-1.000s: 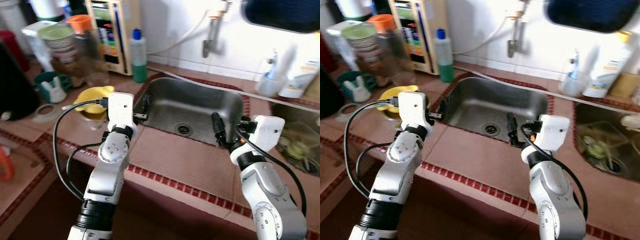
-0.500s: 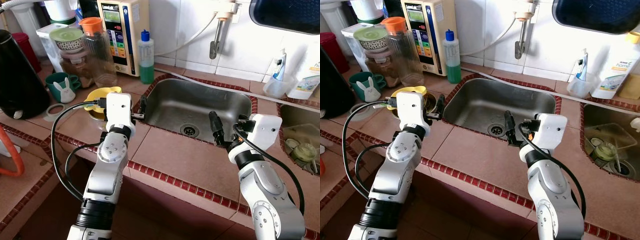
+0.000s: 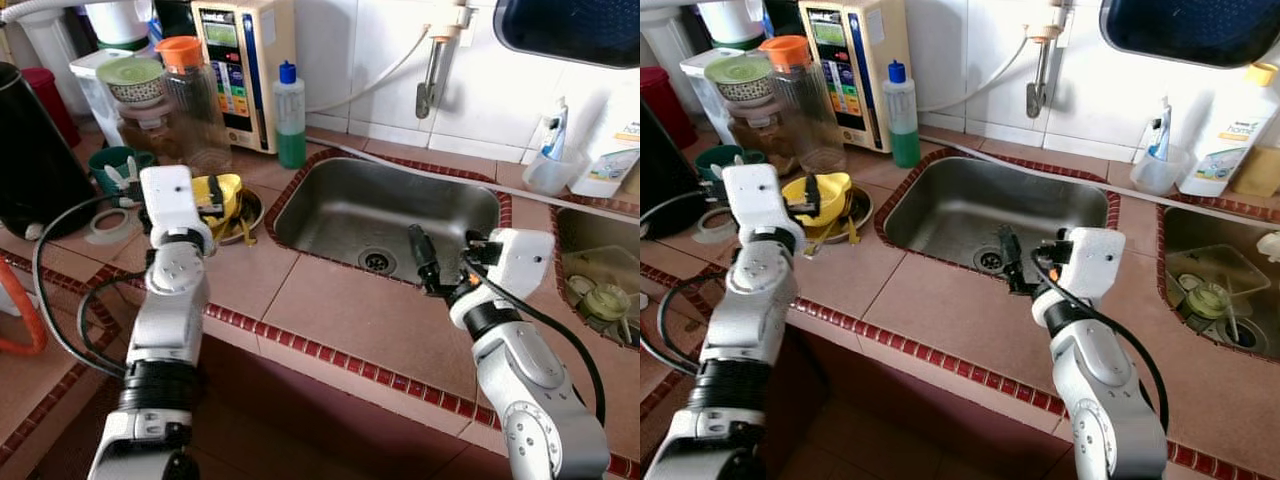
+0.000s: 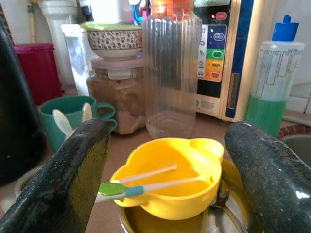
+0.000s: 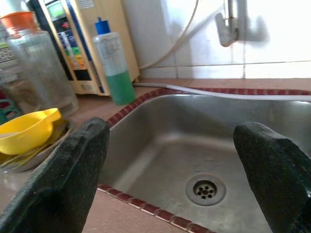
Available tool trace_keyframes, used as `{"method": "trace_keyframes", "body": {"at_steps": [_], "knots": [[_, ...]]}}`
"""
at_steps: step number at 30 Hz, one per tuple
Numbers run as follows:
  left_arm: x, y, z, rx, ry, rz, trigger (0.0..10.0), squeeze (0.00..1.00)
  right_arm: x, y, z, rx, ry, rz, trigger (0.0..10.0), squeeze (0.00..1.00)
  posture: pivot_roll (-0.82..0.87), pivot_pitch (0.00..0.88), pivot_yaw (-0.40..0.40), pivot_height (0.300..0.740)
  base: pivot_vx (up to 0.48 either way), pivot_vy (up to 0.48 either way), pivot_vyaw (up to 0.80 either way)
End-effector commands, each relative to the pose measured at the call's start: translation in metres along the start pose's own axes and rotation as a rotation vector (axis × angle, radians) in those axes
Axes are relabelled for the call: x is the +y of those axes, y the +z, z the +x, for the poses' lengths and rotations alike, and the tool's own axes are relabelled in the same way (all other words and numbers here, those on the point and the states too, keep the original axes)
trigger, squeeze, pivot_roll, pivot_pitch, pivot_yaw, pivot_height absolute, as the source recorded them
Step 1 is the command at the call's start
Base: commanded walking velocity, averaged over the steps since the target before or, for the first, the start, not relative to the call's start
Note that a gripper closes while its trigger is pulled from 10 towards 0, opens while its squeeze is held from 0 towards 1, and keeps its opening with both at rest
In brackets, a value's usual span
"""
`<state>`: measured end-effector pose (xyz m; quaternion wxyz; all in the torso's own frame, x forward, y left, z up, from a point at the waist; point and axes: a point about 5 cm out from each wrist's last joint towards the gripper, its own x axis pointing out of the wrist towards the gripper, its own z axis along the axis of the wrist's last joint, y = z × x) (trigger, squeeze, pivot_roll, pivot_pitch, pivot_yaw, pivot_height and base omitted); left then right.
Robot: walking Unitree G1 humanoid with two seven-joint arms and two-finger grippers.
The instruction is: Kitchen organization
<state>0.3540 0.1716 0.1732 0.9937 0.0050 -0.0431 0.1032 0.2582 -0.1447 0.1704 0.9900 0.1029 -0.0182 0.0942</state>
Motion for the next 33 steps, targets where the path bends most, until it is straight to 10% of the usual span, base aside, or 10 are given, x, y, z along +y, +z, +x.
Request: {"method": "trace_keyframes", "body": {"at_steps": [1, 11, 33], "knots": [[-0.006, -0.003, 0.001, 0.022, -0.024, 0.0, 10.0, 0.0, 0.001, 0.003, 0.002, -0.006, 0.012, 0.001, 10.0, 0.0, 0.05, 0.0, 0.021, 0.74, 0.0, 0.0, 0.0], [-0.054, 0.011, -0.023, -0.129, -0.31, 0.018, 10.0, 0.0, -0.007, 0.012, 0.002, -0.064, -0.051, -0.005, 10.0, 0.0, 0.04, 0.0, 0.023, 0.74, 0.0, 0.0, 0.0], [-0.067, 0.01, -0.038, -0.108, -0.412, -0.016, 10.0, 0.0, -0.01, 0.014, 0.001, -0.076, -0.075, -0.019, 10.0, 0.0, 0.03, 0.0, 0.027, 0.74, 0.0, 0.0, -0.11]]}}
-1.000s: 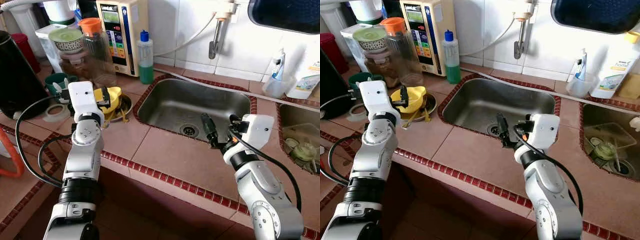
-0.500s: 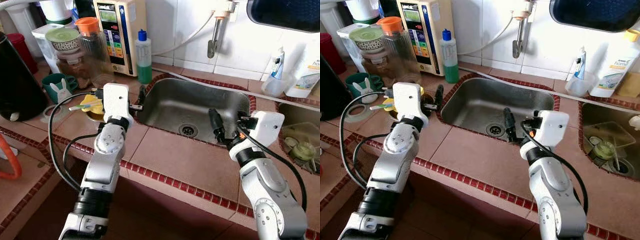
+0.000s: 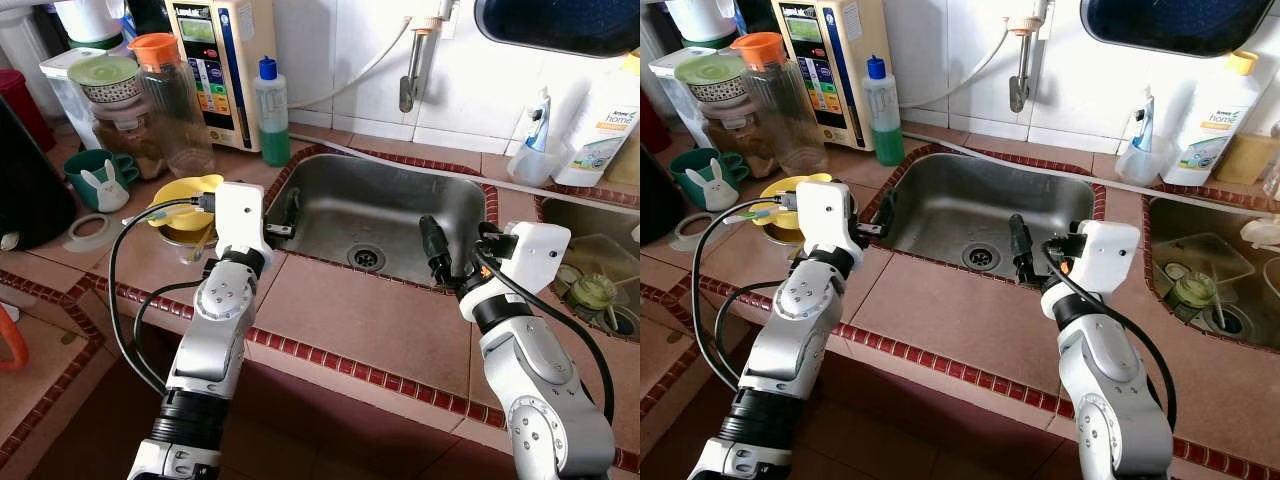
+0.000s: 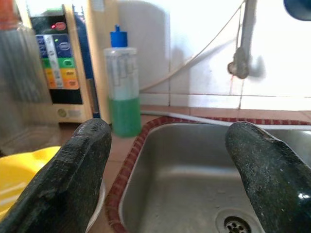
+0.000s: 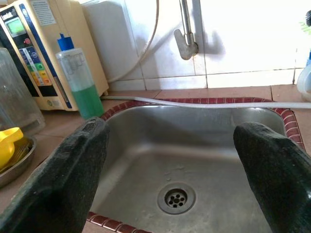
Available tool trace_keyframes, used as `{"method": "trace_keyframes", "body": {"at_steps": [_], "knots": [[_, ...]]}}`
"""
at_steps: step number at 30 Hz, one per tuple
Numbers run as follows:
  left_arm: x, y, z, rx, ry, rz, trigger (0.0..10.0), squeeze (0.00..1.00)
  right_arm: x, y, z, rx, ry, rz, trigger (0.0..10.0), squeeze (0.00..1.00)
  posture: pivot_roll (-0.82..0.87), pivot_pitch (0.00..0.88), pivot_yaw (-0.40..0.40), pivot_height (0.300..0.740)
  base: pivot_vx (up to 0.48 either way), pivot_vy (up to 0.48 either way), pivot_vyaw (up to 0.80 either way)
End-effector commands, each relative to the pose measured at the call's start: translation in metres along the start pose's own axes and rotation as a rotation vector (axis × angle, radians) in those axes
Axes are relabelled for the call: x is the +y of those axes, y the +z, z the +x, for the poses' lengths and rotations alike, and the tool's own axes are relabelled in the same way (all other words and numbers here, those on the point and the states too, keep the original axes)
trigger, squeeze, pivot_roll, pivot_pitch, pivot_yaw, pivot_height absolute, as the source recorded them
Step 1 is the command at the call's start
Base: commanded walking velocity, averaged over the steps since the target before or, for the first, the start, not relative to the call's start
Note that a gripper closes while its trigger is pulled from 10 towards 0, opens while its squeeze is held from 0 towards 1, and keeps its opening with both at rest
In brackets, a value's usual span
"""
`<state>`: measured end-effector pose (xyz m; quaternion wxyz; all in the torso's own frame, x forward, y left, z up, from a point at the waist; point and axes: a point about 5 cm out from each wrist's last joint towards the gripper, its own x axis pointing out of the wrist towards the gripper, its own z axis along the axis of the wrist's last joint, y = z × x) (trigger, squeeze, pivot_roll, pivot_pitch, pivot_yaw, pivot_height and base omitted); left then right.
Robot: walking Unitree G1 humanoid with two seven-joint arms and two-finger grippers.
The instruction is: Kitchen organization
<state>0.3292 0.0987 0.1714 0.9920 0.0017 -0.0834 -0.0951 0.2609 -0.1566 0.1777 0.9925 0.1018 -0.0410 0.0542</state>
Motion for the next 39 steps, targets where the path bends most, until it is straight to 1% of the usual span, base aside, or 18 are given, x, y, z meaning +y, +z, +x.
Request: {"method": "trace_keyframes", "body": {"at_steps": [1, 5, 14, 18, 22, 23, 29, 37, 39], "knots": [[-0.0005, 0.008, 0.0025, -0.022, -0.017, 0.02, 10.0, 0.0, 0.0005, 0.0049, 0.0007, -0.023, 0.0, -0.01, 10.0, 0.0, 0.03, 0.0, 0.027, 0.74, 0.0, 0.0, 0.0], [-0.0001, 0.0085, 0.0032, -0.026, -0.03, 0.017, 10.0, 0.0, 0.0001, 0.0049, 0.0006, -0.024, -0.003, -0.012, 10.0, 0.0, 0.04, 0.0, 0.028, 0.74, 0.0, 0.299, 0.0], [0.0006, 0.0085, 0.0028, -0.025, -0.03, 0.02, 10.0, 0.0, 0.0003, 0.0047, 0.0006, -0.027, -0.009, -0.01, 10.0, 0.0, 0.03, 0.0, 0.032, 0.74, 0.247, 0.356, 0.0], [-0.0019, 0.0072, 0.0027, -0.017, -0.042, 0.032, 10.0, 0.0, -0.0007, 0.0045, 0.0001, -0.025, -0.014, -0.011, 10.0, 0.0, 0.03, 0.0, 0.032, 0.74, 0.065, 0.34, 0.0], [-0.0031, 0.0075, 0.0024, -0.024, -0.048, 0.031, 10.0, 0.0, -0.0015, 0.0046, -0.0001, -0.025, -0.018, -0.012, 10.0, 0.0, 0.03, 0.0, 0.033, 0.74, 0.077, 0.0, 0.0], [-0.0033, 0.0084, 0.0022, -0.031, -0.051, 0.044, 10.0, 0.0, -0.0022, 0.0047, -0.0002, -0.026, -0.021, -0.012, 10.0, 0.0, 0.03, 0.0, 0.033, 0.74, 0.0, 0.0, 0.0], [-0.0073, 0.0098, 0.0013, -0.041, -0.087, 0.043, 10.0, 0.0, -0.0067, 0.0053, -0.0005, -0.031, -0.044, -0.015, 10.0, 0.0, 0.03, 0.0, 0.037, 0.74, 0.0, 0.0, 0.0], [-0.0086, 0.0103, 0.0014, -0.043, -0.086, 0.038, 10.0, 0.0, -0.0085, 0.0067, -0.0003, -0.036, -0.056, -0.014, 10.0, 0.0, 0.03, 0.0, 0.037, 0.74, 0.0, 0.0, 0.0], [-0.0075, 0.01, 0.0018, -0.043, -0.063, 0.03, 10.0, 0.0, -0.0087, 0.007, -0.0002, -0.037, -0.059, -0.016, 10.0, 0.0, 0.03, 0.0, 0.036, 0.74, 0.0, 0.0, 0.0]]}}
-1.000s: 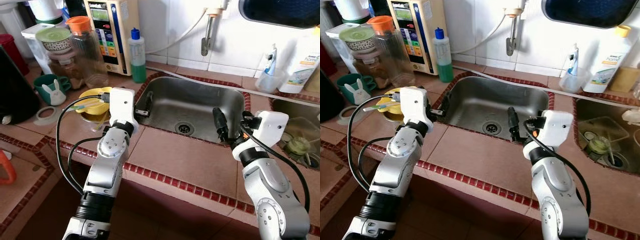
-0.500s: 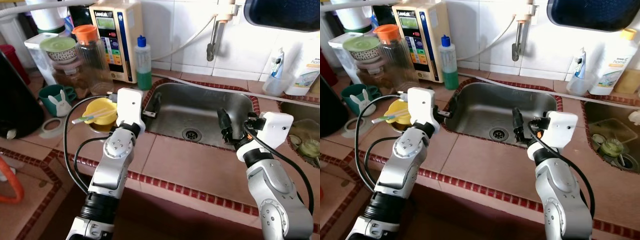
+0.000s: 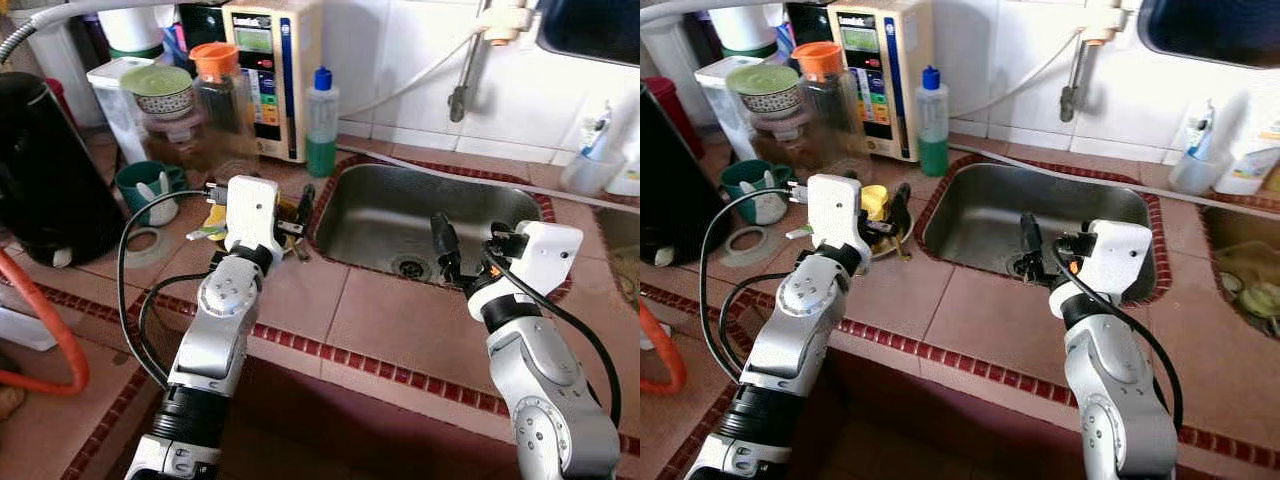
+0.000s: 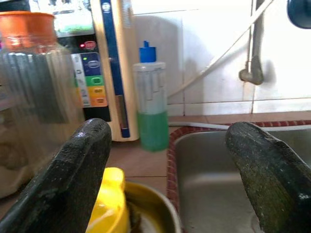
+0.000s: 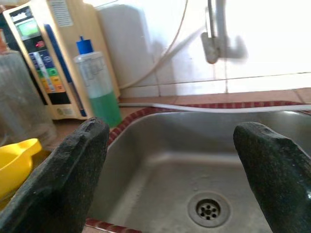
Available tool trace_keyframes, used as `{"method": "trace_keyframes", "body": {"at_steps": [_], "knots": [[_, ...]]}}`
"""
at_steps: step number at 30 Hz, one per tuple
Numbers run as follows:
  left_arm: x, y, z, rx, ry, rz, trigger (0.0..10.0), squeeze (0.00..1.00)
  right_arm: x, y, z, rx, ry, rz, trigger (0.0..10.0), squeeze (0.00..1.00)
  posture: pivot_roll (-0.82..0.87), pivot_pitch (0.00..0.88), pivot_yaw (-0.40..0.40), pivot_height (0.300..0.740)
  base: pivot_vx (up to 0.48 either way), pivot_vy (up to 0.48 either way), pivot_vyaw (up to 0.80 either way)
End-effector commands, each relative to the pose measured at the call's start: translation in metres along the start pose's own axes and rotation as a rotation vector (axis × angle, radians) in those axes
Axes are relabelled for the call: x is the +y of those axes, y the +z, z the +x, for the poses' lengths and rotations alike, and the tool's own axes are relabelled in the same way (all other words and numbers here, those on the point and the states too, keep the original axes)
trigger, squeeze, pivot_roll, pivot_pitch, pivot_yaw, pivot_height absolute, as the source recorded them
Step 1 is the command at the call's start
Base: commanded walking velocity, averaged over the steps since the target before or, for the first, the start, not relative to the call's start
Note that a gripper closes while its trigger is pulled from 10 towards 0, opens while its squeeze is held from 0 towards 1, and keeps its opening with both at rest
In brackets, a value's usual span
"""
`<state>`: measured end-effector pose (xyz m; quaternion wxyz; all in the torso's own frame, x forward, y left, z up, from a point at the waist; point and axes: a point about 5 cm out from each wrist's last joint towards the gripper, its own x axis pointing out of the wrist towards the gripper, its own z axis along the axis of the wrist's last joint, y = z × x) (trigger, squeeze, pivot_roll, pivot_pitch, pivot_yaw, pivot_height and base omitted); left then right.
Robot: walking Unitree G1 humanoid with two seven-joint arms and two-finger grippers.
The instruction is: Kitchen organization
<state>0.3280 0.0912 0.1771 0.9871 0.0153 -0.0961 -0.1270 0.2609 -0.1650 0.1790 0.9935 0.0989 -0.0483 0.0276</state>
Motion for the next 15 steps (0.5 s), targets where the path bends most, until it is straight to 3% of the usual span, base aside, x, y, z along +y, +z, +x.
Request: {"method": "trace_keyframes", "body": {"at_steps": [1, 15], "knots": [[0.0004, 0.0039, 0.0012, -0.016, 0.011, 0.007, 10.0, 0.0, -0.001, 0.0041, 0.0008, -0.018, -0.009, -0.008, 10.0, 0.0, 0.03, 0.0, 0.034, 0.74, 0.0, 0.0, 0.0], [-0.0068, 0.0022, -0.0004, -0.017, -0.028, 0.012, 10.0, 0.0, 0.0047, 0.0028, 0.0033, -0.018, 0.011, -0.025, 10.0, 0.0, 0.04, 0.0, 0.023, 0.74, 0.0, 0.0, 0.0]]}}
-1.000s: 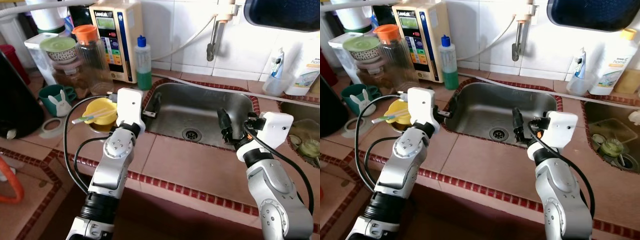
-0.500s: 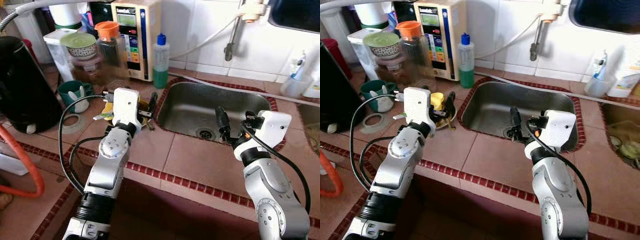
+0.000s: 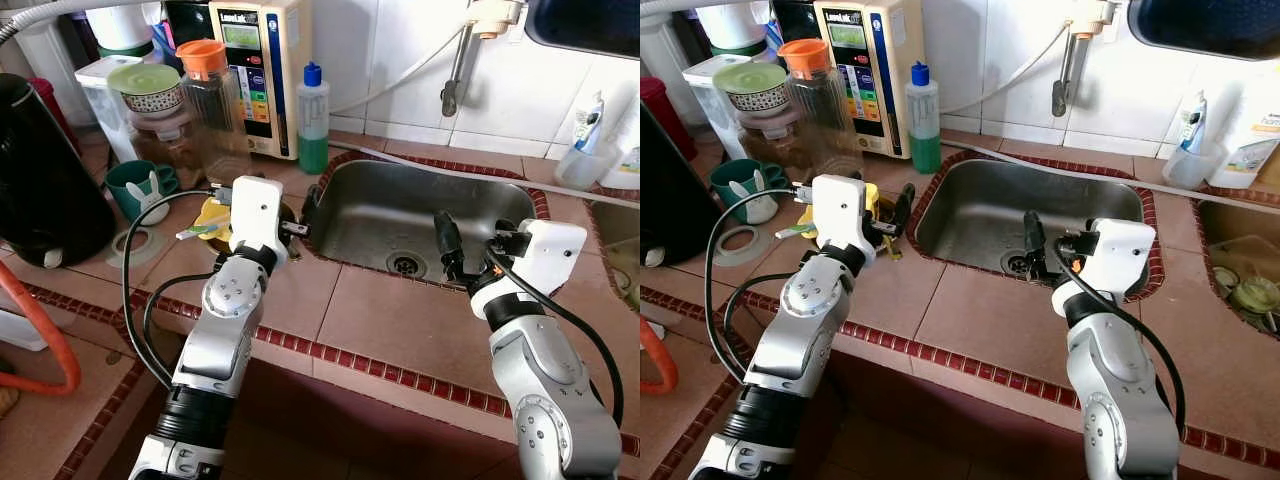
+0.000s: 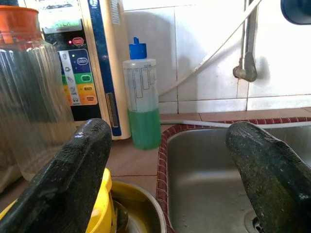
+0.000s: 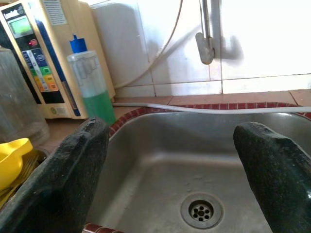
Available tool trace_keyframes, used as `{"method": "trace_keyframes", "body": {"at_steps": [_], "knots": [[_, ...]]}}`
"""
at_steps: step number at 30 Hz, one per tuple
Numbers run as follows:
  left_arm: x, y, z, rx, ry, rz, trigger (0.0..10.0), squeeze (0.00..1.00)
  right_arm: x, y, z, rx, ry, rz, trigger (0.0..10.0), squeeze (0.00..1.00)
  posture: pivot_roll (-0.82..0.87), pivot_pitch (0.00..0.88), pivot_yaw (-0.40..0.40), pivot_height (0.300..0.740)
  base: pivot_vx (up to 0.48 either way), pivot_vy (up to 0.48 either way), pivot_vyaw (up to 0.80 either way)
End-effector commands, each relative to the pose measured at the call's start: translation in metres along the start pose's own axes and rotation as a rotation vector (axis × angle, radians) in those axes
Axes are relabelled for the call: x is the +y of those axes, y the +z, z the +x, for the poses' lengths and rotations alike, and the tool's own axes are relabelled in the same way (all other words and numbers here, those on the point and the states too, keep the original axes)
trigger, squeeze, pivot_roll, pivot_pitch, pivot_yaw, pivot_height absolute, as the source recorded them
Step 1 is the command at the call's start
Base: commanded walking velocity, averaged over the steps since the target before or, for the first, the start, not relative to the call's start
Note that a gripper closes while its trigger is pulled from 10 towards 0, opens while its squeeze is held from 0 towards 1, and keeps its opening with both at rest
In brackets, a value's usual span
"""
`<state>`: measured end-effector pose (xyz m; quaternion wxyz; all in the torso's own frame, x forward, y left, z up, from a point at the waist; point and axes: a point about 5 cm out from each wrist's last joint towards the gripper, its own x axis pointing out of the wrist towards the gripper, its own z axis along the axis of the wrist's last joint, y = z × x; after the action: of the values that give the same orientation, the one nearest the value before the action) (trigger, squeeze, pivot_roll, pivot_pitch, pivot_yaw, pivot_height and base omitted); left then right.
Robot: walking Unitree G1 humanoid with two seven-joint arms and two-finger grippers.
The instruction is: Kitchen organization
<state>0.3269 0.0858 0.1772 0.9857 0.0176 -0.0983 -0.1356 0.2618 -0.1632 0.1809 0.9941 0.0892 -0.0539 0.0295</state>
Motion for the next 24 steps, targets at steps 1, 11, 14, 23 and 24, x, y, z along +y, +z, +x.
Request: {"method": "trace_keyframes", "body": {"at_steps": [1, 11, 14, 23, 24], "knots": [[-0.0018, 0.0018, -0.0007, -0.015, -0.015, 0.011, 10.0, 0.0, 0.0032, 0.0014, 0.0025, -0.008, 0.009, -0.008, 10.0, 0.0, 0.03, 0.0, 0.021, 0.74, 0.0, 0.0, 0.0], [-0.0063, 0.0004, 0.0, -0.015, -0.019, 0.005, 10.0, 0.0, 0.0053, 0.0044, 0.0065, -0.018, 0.028, -0.03, 10.0, 0.0, 0.03, 0.0, 0.014, 0.74, 0.277, 0.0, 0.0], [-0.0059, -0.0006, -0.0007, -0.013, -0.019, 0.008, 10.0, 0.0, 0.0053, 0.0043, 0.0064, -0.018, 0.027, -0.031, 10.0, 0.0, 0.03, 0.0, 0.014, 0.74, 0.336, 0.0, 0.0], [-0.0056, -0.0004, -0.0004, -0.017, -0.013, 0.001, 10.0, 0.0, 0.007, 0.0035, 0.0062, -0.015, 0.029, -0.03, 10.0, 0.0, 0.02, 0.0, 0.014, 0.74, 0.327, 0.0, 0.0], [-0.0061, 0.0003, -0.0008, -0.025, -0.012, -0.004, 10.0, 0.0, 0.0064, 0.0038, 0.0062, -0.016, 0.027, -0.031, 10.0, 0.0, 0.02, 0.0, 0.014, 0.74, 0.0, 0.0, 0.0]]}}
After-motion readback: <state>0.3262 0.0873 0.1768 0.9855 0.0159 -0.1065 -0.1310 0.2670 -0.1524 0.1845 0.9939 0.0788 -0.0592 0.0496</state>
